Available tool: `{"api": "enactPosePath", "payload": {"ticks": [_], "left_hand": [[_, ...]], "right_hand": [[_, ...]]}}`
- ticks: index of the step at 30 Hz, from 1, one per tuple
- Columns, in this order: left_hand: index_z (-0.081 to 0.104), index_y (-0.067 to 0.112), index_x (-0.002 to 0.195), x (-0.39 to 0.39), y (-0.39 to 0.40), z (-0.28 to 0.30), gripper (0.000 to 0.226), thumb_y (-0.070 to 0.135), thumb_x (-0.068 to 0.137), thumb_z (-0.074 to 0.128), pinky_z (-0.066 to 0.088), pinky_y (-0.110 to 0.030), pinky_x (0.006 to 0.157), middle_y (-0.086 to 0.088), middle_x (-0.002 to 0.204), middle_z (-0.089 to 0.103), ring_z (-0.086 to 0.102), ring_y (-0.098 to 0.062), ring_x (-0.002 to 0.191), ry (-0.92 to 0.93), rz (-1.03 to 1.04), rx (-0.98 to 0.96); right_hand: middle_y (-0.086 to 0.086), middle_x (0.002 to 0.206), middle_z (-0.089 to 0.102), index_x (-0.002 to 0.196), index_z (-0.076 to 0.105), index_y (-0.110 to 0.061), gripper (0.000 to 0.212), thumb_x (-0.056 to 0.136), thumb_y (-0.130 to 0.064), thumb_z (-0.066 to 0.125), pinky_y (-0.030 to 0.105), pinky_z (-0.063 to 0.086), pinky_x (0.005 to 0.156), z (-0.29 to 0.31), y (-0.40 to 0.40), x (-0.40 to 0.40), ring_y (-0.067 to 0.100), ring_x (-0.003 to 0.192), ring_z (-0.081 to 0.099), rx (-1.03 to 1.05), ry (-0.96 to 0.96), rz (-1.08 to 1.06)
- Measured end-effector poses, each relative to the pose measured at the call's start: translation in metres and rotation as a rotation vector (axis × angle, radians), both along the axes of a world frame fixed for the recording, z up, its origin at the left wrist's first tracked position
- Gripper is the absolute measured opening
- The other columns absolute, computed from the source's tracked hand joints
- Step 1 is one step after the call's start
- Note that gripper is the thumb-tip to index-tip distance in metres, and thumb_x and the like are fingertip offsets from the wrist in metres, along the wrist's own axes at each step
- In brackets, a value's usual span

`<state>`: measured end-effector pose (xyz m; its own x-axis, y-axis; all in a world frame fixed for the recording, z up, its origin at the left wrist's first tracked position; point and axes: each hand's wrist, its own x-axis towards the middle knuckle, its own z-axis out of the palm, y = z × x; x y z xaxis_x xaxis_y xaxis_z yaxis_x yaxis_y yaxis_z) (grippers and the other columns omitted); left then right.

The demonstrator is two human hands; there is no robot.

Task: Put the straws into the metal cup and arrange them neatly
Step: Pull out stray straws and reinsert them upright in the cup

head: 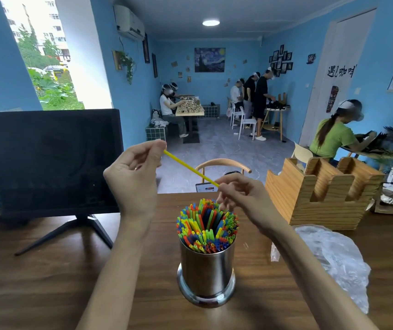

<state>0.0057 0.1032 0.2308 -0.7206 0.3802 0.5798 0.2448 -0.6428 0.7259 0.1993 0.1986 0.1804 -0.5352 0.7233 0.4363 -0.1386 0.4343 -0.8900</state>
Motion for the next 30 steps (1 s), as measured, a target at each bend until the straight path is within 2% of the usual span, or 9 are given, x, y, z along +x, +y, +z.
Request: {"api": "enactPosePath", "payload": {"ticks": [4, 7, 10, 14, 19, 22, 24, 28, 30], "left_hand": [[0.075, 0.004, 0.097, -0.015, 0.004, -0.020, 0.008, 0.007, 0.090, 0.073, 0.053, -0.018, 0.065, 0.004, 0.071, 0.074, 0.056, -0.007, 0.060, -0.235, -0.244, -0.234], [0.077, 0.007, 0.098, -0.021, 0.007, -0.040, 0.010, 0.007, 0.087, 0.075, 0.055, -0.016, 0.064, 0.002, 0.073, 0.075, 0.061, -0.011, 0.066, -0.097, -0.376, -0.553], [0.078, 0.017, 0.096, -0.018, 0.012, -0.055, 0.009, 0.014, 0.088, 0.077, 0.052, -0.013, 0.068, 0.002, 0.088, 0.079, 0.069, -0.007, 0.081, 0.166, -0.395, -0.776], [0.073, 0.024, 0.107, -0.014, 0.032, -0.067, 0.014, 0.030, 0.097, 0.067, 0.042, -0.003, 0.068, 0.018, 0.096, 0.067, 0.060, 0.005, 0.090, 0.398, -0.211, -0.891], [0.081, 0.030, 0.090, -0.019, 0.052, -0.083, 0.016, 0.043, 0.091, 0.072, 0.057, -0.033, 0.087, 0.014, 0.094, 0.077, 0.068, -0.004, 0.091, 0.528, -0.255, -1.037], [0.082, 0.025, 0.085, -0.018, 0.054, -0.080, 0.011, 0.036, 0.086, 0.079, 0.055, -0.025, 0.075, 0.011, 0.085, 0.076, 0.068, -0.003, 0.083, 0.521, -0.229, -0.985], [0.081, 0.026, 0.082, -0.018, 0.051, -0.077, 0.009, 0.035, 0.084, 0.081, 0.051, -0.018, 0.071, 0.012, 0.080, 0.075, 0.067, -0.001, 0.080, 0.534, -0.189, -0.931], [0.075, 0.029, 0.087, -0.017, 0.047, -0.071, 0.008, 0.033, 0.093, 0.071, 0.048, -0.020, 0.073, 0.017, 0.082, 0.070, 0.062, 0.006, 0.079, 0.680, -0.066, -0.845], [0.072, 0.028, 0.090, -0.014, 0.044, -0.065, 0.007, 0.030, 0.096, 0.068, 0.051, -0.022, 0.074, 0.015, 0.081, 0.072, 0.064, 0.004, 0.079, 0.675, -0.041, -0.750]], "right_hand": [[0.009, 0.079, 0.075, 0.090, 0.069, -0.006, 0.020, 0.076, -0.020, 0.073, 0.019, 0.051, 0.047, 0.010, 0.005, 0.008, 0.016, 0.064, 0.072, -0.393, 0.313, -0.027], [-0.001, 0.076, 0.073, 0.090, 0.069, -0.011, 0.017, 0.078, -0.023, 0.071, 0.018, 0.055, 0.054, 0.018, 0.008, 0.007, 0.013, 0.071, 0.074, -0.448, 0.478, -0.077], [-0.003, 0.085, 0.073, 0.096, 0.071, -0.012, 0.012, 0.091, -0.021, 0.066, 0.026, 0.061, 0.068, 0.022, 0.014, 0.006, 0.018, 0.085, 0.074, -0.352, 0.497, -0.134], [0.006, 0.097, 0.070, 0.106, 0.072, -0.018, 0.013, 0.100, -0.015, 0.061, 0.031, 0.061, 0.065, 0.025, 0.019, 0.006, 0.023, 0.080, 0.072, -0.081, 0.364, -0.318], [0.008, 0.099, 0.073, 0.118, 0.064, -0.035, 0.029, 0.098, -0.013, 0.065, 0.028, 0.057, 0.061, 0.004, 0.014, -0.005, 0.019, 0.077, 0.074, 0.187, 0.064, -0.304], [0.001, 0.089, 0.069, 0.127, 0.053, -0.041, 0.045, 0.094, -0.017, 0.071, 0.035, 0.059, 0.067, -0.014, 0.015, -0.010, 0.014, 0.075, 0.072, 0.288, -0.099, -0.331], [-0.006, 0.086, 0.068, 0.123, 0.052, -0.038, 0.040, 0.092, -0.022, 0.074, 0.036, 0.059, 0.066, -0.022, 0.015, -0.011, 0.010, 0.071, 0.070, 0.337, -0.179, -0.357], [-0.014, 0.090, 0.069, 0.098, 0.074, -0.023, 0.017, 0.091, -0.038, 0.074, 0.021, 0.050, 0.068, -0.031, 0.014, -0.008, 0.001, 0.082, 0.066, 0.479, -0.329, -0.395], [-0.014, 0.093, 0.069, 0.088, 0.080, -0.025, 0.024, 0.090, -0.047, 0.071, 0.028, 0.052, 0.075, -0.034, 0.017, -0.008, 0.002, 0.090, 0.063, 0.471, -0.423, -0.324]]}}
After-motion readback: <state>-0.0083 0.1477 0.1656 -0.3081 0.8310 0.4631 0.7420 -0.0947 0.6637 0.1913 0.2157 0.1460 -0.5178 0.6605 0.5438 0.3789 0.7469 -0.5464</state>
